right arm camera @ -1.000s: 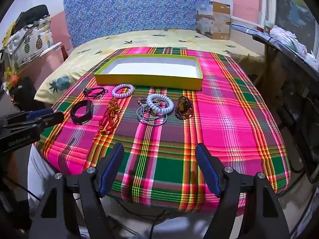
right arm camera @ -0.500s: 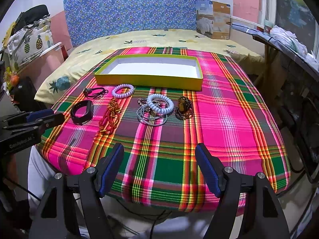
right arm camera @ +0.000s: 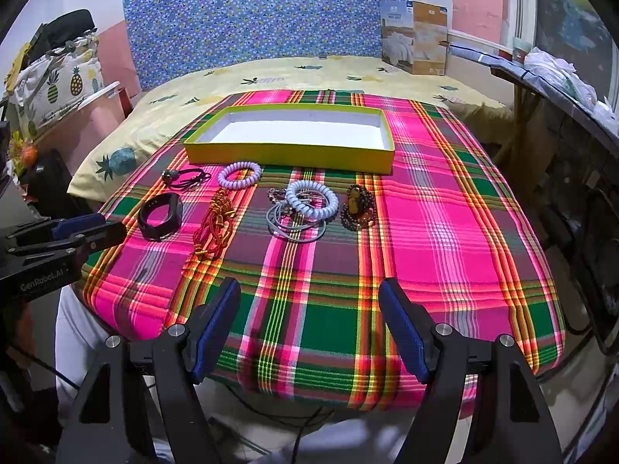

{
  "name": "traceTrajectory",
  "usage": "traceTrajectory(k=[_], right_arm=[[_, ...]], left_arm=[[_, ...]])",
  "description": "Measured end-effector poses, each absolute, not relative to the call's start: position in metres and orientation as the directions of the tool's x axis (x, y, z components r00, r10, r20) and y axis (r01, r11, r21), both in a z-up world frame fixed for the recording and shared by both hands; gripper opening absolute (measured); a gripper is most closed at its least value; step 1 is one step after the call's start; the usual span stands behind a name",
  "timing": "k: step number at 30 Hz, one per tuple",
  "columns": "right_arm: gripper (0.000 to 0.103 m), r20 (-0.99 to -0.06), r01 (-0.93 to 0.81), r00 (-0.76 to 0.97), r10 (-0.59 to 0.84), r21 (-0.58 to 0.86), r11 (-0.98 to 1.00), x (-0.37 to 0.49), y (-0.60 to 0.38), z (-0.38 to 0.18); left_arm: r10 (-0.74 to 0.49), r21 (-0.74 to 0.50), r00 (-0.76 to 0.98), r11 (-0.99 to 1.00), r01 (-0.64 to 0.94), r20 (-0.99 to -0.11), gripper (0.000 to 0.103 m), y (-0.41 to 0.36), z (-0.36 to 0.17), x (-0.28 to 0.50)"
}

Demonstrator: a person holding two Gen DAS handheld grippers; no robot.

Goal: Organize jewelry

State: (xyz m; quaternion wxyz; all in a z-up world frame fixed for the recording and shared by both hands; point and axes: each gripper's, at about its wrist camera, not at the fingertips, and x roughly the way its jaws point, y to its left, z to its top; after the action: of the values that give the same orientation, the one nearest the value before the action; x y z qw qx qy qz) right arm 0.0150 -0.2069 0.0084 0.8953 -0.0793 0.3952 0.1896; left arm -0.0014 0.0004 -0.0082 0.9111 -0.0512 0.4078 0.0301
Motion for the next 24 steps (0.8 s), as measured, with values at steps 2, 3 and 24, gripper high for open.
traceTrajectory(k=[2,3,24], right_arm=[[0.074,-0.738,-0.402,0.615,0.276,0.008,0.916,0.0138,-0.2067,0.009],[0.074,-0.738,-0.402,0.615,0.276,0.008,0.916,0.0138,-0.2067,0.0089],[0.074,-0.74,-0.406,0.612,0.28,0.011,0.914,0.0106,-0.2046,0.0084]], left_arm=[[0.011,-0.07,0.666,0.993,-0.096,-0.746,0.043,0.0005,-0.0082,-0.0016],[0.013,-0.069,0.666,0.993,-0.096,-0.746,0.043,0.0002,-0.0081,-0.0013],[0.014,-0.066,0.661,0.993,-0.095,-0.75,0.043,-0.0025,-0.0082,-0.0021]])
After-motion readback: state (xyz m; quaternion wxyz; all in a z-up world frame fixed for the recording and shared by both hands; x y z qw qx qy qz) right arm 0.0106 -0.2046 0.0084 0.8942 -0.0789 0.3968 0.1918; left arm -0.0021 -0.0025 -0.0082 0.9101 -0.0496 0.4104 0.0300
